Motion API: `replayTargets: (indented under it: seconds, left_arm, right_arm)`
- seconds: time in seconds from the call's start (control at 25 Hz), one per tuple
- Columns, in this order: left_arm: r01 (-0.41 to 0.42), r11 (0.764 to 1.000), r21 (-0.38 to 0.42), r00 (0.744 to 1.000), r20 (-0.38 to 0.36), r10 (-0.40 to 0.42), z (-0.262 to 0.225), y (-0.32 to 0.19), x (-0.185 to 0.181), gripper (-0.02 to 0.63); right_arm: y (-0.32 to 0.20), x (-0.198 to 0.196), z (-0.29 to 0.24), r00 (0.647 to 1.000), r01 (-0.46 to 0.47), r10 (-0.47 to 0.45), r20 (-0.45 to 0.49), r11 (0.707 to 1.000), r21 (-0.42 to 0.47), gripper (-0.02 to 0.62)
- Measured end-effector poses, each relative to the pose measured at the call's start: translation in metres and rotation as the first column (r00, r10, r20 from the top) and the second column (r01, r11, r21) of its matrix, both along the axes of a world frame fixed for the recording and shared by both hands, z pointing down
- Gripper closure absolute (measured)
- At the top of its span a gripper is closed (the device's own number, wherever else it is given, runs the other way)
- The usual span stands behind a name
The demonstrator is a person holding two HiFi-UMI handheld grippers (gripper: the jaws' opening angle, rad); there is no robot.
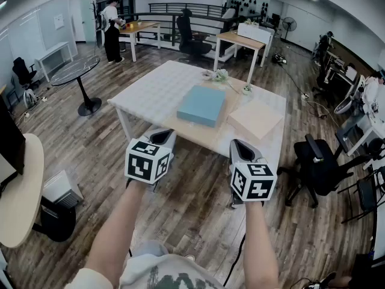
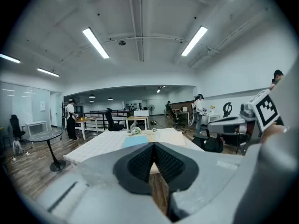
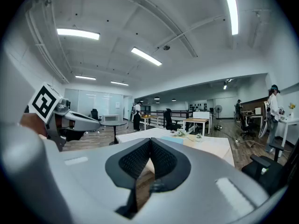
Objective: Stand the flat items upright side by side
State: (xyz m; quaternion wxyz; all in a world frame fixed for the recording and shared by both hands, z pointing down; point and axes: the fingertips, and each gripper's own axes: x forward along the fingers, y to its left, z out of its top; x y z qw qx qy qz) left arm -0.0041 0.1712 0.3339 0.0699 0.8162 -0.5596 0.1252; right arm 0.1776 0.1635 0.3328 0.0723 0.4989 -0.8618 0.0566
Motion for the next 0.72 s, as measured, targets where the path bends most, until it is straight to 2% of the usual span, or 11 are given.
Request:
replayTargets:
  seconds: [0.28, 0.36, 0.72]
  left_arm:
    - [0.005, 1.000, 0.003, 1.000, -0.001, -0.005, 0.004, -0.010, 0.004, 0.597]
    - [0.005, 1.000, -0.003, 1.000, -0.007, -0.005, 0.006, -0.015, 0.004, 0.554]
    - [0.000, 1.000, -0.019, 1.000, -0.022, 0.000, 0.016, -0.052, -0.002, 0.485]
  right_arm:
    - [-0.007, 0.003, 0.011, 1.000, 0.011, -0.010, 0.020, 1.000, -0.024, 0.578]
    - [-0.010, 0.002, 0.015, 1.000, 0.018, -0.017, 0.020, 0.999, -0.033, 0.566]
    - [-0.044, -0.006, 0.025, 0.999, 0.053, -0.052, 0.012, 0.996, -0.066, 0.487]
